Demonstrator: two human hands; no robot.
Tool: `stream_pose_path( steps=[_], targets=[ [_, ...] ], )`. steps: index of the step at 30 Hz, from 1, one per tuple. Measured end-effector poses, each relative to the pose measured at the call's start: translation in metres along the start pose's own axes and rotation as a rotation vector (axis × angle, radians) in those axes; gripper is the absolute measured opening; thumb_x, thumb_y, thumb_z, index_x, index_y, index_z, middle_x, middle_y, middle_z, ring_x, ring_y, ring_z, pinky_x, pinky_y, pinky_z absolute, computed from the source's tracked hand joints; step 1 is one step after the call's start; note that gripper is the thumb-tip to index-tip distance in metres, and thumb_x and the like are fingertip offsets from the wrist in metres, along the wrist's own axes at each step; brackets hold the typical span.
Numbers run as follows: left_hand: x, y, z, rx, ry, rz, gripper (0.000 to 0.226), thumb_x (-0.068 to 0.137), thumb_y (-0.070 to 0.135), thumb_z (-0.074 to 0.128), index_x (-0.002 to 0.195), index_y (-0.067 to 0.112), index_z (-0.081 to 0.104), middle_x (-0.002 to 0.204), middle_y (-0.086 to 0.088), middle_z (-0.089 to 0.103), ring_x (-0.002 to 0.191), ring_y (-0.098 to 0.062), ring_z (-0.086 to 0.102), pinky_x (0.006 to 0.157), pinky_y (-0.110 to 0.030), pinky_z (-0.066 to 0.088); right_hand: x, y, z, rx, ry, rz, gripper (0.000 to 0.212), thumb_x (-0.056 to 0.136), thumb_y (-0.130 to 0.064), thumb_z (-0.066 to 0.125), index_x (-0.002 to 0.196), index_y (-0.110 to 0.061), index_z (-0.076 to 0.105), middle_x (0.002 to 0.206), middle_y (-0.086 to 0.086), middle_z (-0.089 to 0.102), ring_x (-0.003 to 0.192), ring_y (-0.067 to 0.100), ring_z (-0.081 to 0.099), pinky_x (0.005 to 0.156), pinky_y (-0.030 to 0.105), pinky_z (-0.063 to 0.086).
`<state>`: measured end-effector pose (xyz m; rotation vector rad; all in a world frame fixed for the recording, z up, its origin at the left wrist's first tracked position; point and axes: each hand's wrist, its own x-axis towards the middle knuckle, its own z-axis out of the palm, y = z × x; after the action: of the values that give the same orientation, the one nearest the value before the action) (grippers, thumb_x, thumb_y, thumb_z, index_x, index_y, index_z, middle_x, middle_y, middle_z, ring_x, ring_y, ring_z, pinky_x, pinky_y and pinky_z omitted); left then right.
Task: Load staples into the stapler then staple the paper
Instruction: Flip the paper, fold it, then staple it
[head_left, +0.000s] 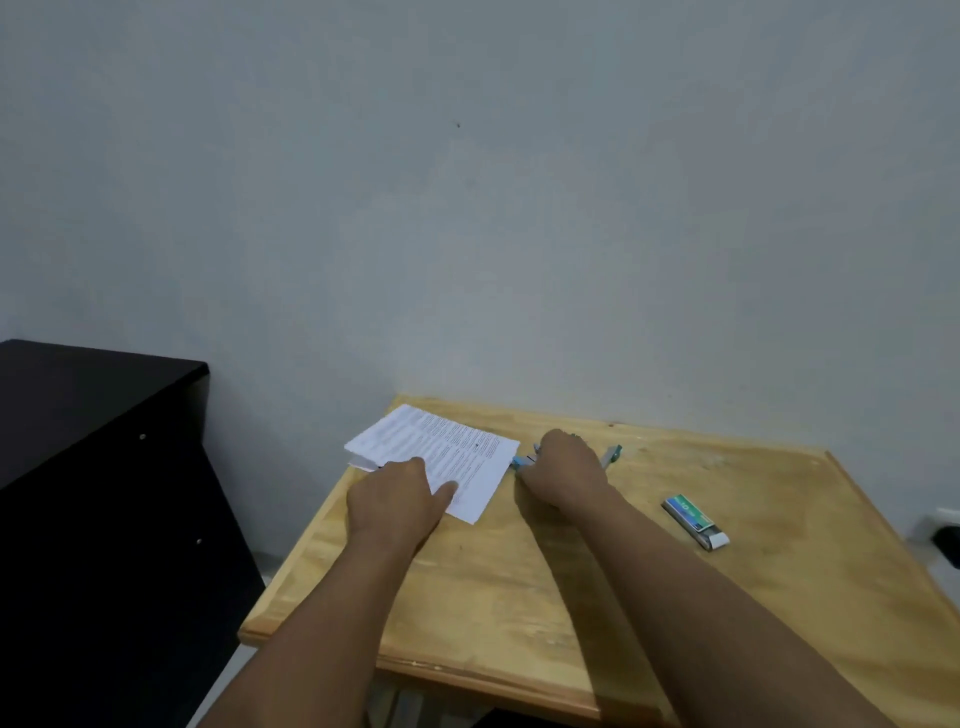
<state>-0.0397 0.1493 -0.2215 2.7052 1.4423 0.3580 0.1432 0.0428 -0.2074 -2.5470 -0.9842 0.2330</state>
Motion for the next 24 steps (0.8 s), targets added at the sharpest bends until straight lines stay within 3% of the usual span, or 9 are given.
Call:
stream_pose_path(
  steps=[3, 7, 10, 13, 16, 18, 21, 24],
  targets=[
    [0.005, 0.003, 0.000, 0.162, 0.017, 0.076, 0.048, 0.095, 0.071, 0.041, 0.086, 0.026, 0.052, 0.078, 0.008, 0.055, 0.071, -0.014, 0.056, 0.057, -0.029, 0.035, 0.005, 0.000, -0.001, -0.190, 0.077, -0.018, 0.033, 0.098, -0.036, 0.061, 0.074, -0.019, 0.046, 0.082, -0.001, 0.057, 0.080, 0.023, 0.058, 0.061, 0.030, 0.037],
    [0.008, 0.009, -0.003, 0.226, 0.043, 0.114, 0.051, 0.095, 0.072, 0.042, 0.079, 0.025, 0.051, 0.066, 0.009, 0.044, 0.065, -0.012, 0.053, 0.053, -0.029, 0.029, 0.011, 0.002, -0.011, -0.232, 0.141, -0.020, 0.030, 0.099, -0.046, 0.055, 0.092, -0.017, 0.055, 0.105, 0.004, 0.060, 0.088, 0.026, 0.063, 0.064, 0.031, 0.039],
    [0.009, 0.012, 0.000, 0.168, 0.043, 0.087, 0.055, 0.092, 0.076, 0.042, 0.075, 0.024, 0.049, 0.069, 0.010, 0.050, 0.066, -0.012, 0.054, 0.054, -0.028, 0.032, 0.013, 0.022, -0.020, -0.191, 0.196, 0.069, 0.037, 0.101, -0.046, 0.051, 0.122, -0.015, 0.055, 0.127, 0.010, 0.052, 0.105, 0.031, 0.061, 0.075, 0.037, 0.043],
    [0.009, 0.018, 0.004, -0.031, 0.026, 0.031, 0.058, 0.090, 0.078, 0.043, 0.076, 0.024, 0.055, 0.074, 0.009, 0.060, 0.069, -0.013, 0.059, 0.057, -0.029, 0.041, 0.010, 0.051, -0.021, -0.163, 0.138, 0.190, 0.055, 0.096, -0.056, 0.055, 0.134, -0.016, 0.048, 0.133, 0.013, 0.046, 0.114, 0.035, 0.058, 0.081, 0.042, 0.047],
    [0.002, 0.029, 0.009, -0.204, 0.058, 0.072, 0.055, 0.095, 0.073, 0.043, 0.107, 0.026, 0.070, 0.101, 0.010, 0.072, 0.093, -0.015, 0.067, 0.071, -0.032, 0.050, 0.004, 0.068, -0.024, -0.155, 0.061, 0.164, 0.039, 0.098, -0.043, 0.052, 0.127, -0.016, 0.055, 0.120, 0.008, 0.058, 0.104, 0.029, 0.061, 0.078, 0.039, 0.048],
    [-0.004, 0.039, 0.009, -0.325, 0.084, 0.130, 0.048, 0.098, 0.064, 0.047, 0.121, 0.028, 0.071, 0.110, 0.011, 0.071, 0.102, -0.012, 0.066, 0.075, -0.032, 0.048, -0.004, 0.072, -0.029, -0.163, 0.066, 0.122, 0.028, 0.097, -0.040, 0.054, 0.115, -0.018, 0.058, 0.109, 0.004, 0.066, 0.094, 0.024, 0.059, 0.075, 0.037, 0.050],
    [-0.019, 0.062, 0.003, -0.594, 0.105, 0.144, 0.032, 0.098, 0.055, 0.054, 0.112, 0.033, 0.073, 0.091, 0.017, 0.069, 0.084, -0.002, 0.064, 0.072, -0.031, 0.053, -0.023, 0.071, -0.032, -0.077, 0.147, 0.073, 0.023, 0.095, -0.045, 0.055, 0.101, -0.024, 0.060, 0.095, -0.001, 0.067, 0.083, 0.018, 0.060, 0.073, 0.037, 0.055],
    [-0.025, 0.087, -0.008, -0.966, 0.008, 0.022, 0.030, 0.092, 0.061, 0.059, 0.100, 0.036, 0.074, 0.088, 0.015, 0.072, 0.079, -0.004, 0.068, 0.070, -0.038, 0.061, -0.047, 0.063, -0.031, -0.005, 0.314, -0.072, 0.018, 0.090, -0.047, 0.057, 0.086, -0.030, 0.055, 0.082, -0.009, 0.057, 0.071, 0.012, 0.053, 0.063, 0.034, 0.048]
  ],
)
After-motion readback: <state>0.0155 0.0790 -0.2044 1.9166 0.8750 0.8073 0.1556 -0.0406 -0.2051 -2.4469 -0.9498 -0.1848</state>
